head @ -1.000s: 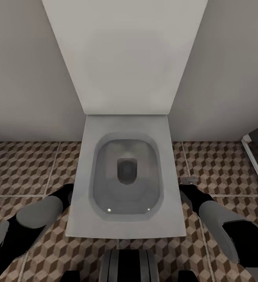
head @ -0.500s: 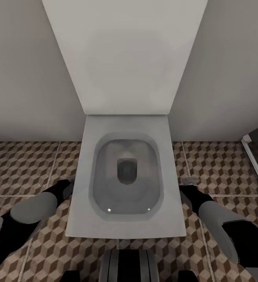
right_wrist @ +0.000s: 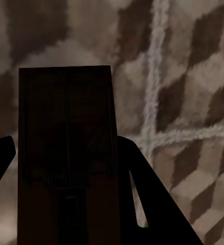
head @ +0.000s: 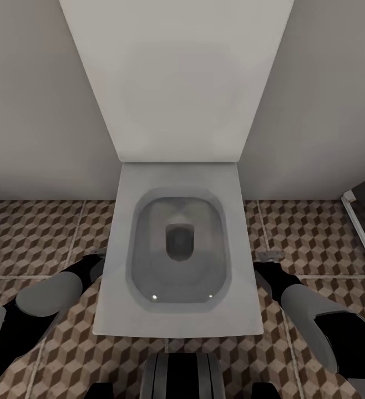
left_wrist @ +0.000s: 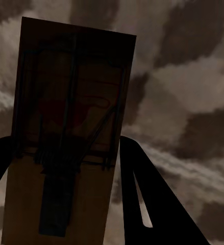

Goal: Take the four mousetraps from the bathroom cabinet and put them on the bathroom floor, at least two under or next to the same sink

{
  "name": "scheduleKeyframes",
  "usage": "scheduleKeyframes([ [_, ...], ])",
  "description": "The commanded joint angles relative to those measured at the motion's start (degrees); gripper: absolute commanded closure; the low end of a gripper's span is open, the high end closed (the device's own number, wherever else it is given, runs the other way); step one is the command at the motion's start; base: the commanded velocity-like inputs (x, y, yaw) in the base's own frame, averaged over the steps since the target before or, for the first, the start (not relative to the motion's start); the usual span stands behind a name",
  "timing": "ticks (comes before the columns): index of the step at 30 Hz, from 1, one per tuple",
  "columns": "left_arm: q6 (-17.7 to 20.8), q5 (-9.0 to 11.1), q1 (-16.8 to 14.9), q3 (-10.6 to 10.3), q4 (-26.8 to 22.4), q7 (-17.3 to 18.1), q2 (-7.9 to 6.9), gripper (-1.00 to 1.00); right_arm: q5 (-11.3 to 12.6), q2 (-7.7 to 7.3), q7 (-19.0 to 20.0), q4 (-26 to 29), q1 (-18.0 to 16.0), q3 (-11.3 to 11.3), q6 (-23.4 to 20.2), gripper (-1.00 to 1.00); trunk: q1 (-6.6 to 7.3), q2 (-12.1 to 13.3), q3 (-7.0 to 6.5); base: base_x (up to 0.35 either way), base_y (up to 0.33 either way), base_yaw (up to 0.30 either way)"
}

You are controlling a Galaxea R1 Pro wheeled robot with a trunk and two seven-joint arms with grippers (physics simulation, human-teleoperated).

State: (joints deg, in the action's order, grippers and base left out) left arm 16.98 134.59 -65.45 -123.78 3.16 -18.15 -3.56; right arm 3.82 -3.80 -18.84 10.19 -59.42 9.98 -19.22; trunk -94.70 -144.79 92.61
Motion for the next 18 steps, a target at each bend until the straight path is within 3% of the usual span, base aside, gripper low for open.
scheduleKeyframes([
  [1,0.31,0.41,-0.04,-0.49,0.0,-0.09,0.01,1.0,0.4,-0.04,-0.23,0.15,0.0,0.48,-0.4,1.0,0.01,-0.01,0.03,0.0,0.0,0.0],
  [18,0.34,0.41,-0.05,-0.5,0.0,-0.04,0.75,1.0,0.21,-0.24,0.1,0.88,0.0,0.22,-0.39,1.0,0.01,-0.01,0.46,0.0,0.0,0.0],
])
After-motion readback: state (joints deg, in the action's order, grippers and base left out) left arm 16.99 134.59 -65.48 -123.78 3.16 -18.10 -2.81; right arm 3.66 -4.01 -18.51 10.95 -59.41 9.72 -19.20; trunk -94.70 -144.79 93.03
